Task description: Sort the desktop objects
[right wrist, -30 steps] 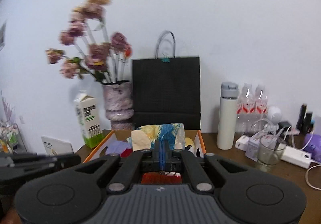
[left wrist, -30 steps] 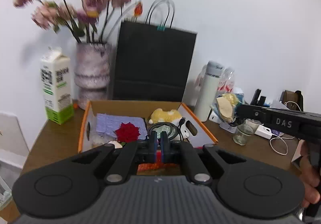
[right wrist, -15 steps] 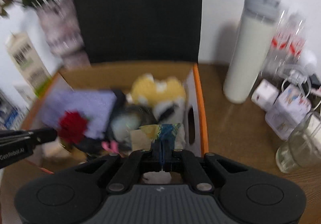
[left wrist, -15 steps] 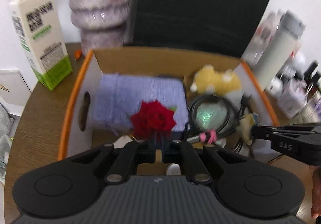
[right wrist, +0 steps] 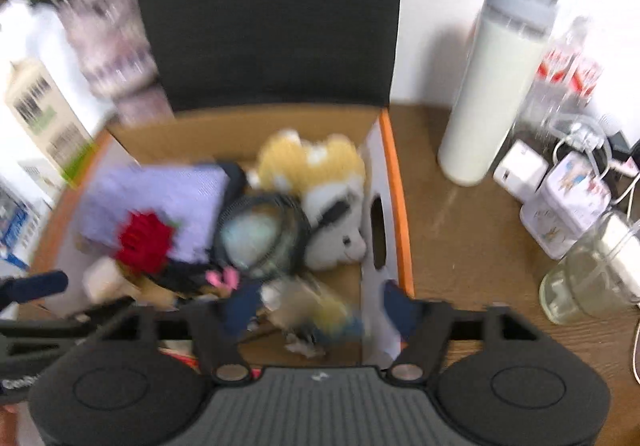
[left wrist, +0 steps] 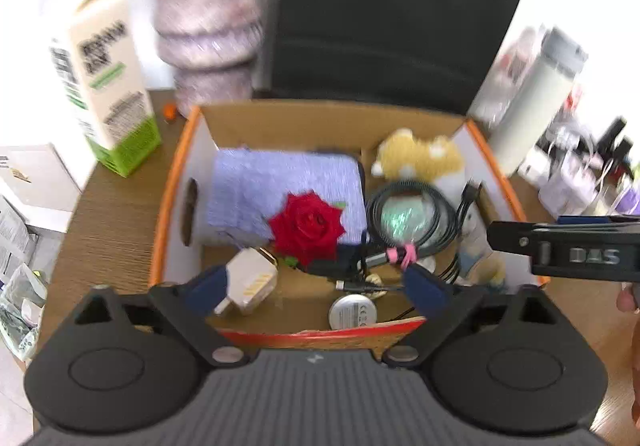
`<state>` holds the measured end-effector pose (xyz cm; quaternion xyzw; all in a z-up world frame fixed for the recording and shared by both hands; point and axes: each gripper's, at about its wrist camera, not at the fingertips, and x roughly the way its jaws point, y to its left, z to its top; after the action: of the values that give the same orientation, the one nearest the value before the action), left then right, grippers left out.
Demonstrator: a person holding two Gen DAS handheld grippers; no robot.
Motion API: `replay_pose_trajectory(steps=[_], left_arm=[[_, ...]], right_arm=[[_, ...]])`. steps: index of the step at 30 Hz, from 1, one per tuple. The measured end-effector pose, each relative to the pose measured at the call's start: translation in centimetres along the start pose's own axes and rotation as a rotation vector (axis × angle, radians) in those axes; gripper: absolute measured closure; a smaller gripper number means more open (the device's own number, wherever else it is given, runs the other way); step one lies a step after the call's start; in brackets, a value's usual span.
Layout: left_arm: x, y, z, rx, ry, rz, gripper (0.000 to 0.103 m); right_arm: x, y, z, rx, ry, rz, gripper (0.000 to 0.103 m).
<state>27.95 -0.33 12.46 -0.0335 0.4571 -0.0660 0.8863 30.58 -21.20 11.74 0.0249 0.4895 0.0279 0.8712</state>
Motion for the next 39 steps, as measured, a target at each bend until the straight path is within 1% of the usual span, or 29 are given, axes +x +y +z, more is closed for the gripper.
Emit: replay_pose_trajectory(steps=[1,2,3,4,5,7,8,10,12,13,14,15,17,18,19,20,21,22,26,28,31,33,35,37,39], left_arm=[[-0.9,0.1,-0.1,-0.017,-0.034,0.006,0.0],[-2.0,0.2,-0.6,-0.029,-0.082,0.014,0.0],[-2.7,0.3,-0.9,-0.032,-0.132,0.024,0.0],[-3.5,0.3,-1.5,-0.034,-0.188,0.033,0.0],[-4.3,0.2,-2.3,-0.033,-0.245,0.043,0.0],[-5.7,0.5,-4.0,-0.035,-0.351,0.051,0.0],[-6.1,0.7,-4.7,-0.033,-0.386,0.048,0.0],[-6.9,1.1,-6.3,-0.033,-0.445,0.047,0.0],[-7.5,1.4,-7.8,-0.036,-0.489,0.05,0.0],[-7.8,1.6,-8.5,-0.035,-0.503,0.048,0.0],[-7.7,1.6,-9.2,-0.034,-0.509,0.047,0.0],[-7.6,1.6,-10.1,-0.026,-0.505,0.051,0.0],[-7.1,1.5,-12.1,0.002,-0.478,0.063,0.0],[-6.6,1.4,-13.2,0.02,-0.452,0.07,0.0],[-6.1,1.5,-14.3,0.032,-0.432,0.072,0.0],[-5.7,1.5,-15.5,0.038,-0.415,0.074,0.0],[-5.3,1.5,-16.7,0.044,-0.394,0.077,0.0],[-5.0,1.5,-17.8,0.048,-0.381,0.077,0.0],[-4.9,1.4,-21.8,0.043,-0.373,0.084,0.0],[-5.1,1.3,-23.6,0.039,-0.375,0.078,0.0],[-5.6,1.1,-25.5,0.033,-0.378,0.056,0.0],[-5.7,0.8,-26.3,0.04,-0.375,0.057,0.0],[-5.8,0.5,-26.9,0.048,-0.375,0.058,0.0],[-5.8,0.4,-27.1,0.056,-0.365,0.056,0.0],[-5.7,0.5,-27.3,0.042,-0.354,0.057,0.0]], right_arm=[[-2.4,0.4,0.0,0.001,-0.067,0.027,0.015],[-2.4,0.4,0.0,0.001,-0.067,0.027,0.012],[-3.6,0.8,-0.3,-0.004,-0.101,0.036,0.012],[-5.6,1.5,-1.0,-0.02,-0.176,0.044,0.011],[-5.6,1.5,-1.0,-0.02,-0.176,0.044,0.01],[-7.0,2.2,-2.3,-0.048,-0.267,0.049,0.01],[-7.7,2.5,-3.3,-0.061,-0.329,0.05,0.009],[-8.2,2.6,-5.0,-0.071,-0.424,0.05,0.009],[-8.5,2.5,-7.0,-0.065,-0.489,0.071,0.009],[-8.5,2.4,-8.8,-0.059,-0.516,0.085,0.009],[-8.5,2.4,-8.8,-0.059,-0.516,0.085,0.009],[-8.3,2.4,-9.8,-0.058,-0.524,0.091,0.009],[-7.6,2.4,-11.9,-0.058,-0.53,0.091,0.009],[-7.0,2.4,-13.0,-0.058,-0.523,0.088,0.009],[-6.4,2.4,-14.1,-0.065,-0.507,0.075,0.009],[-5.5,2.7,-16.1,-0.071,-0.479,0.039,0.009],[-5.5,2.7,-16.1,-0.071,-0.479,0.039,0.009],[-5.1,2.7,-17.3,-0.075,-0.47,0.026,0.009],[-3.6,2.8,-21.5,-0.083,-0.422,-0.024,0.009],[-3.4,2.8,-23.4,-0.114,-0.423,-0.028,0.009],[-3.5,2.5,-25.5,-0.138,-0.425,-0.037,0.009],[-3.6,2.4,-26.6,-0.151,-0.424,-0.04,0.009],[-3.6,2.4,-27.6,-0.17,-0.413,-0.045,0.009],[-3.5,2.5,-28.6,-0.202,-0.396,-0.067,0.009],[-3.4,2.5,-28.8,-0.2,-0.381,-0.065,0.009]])
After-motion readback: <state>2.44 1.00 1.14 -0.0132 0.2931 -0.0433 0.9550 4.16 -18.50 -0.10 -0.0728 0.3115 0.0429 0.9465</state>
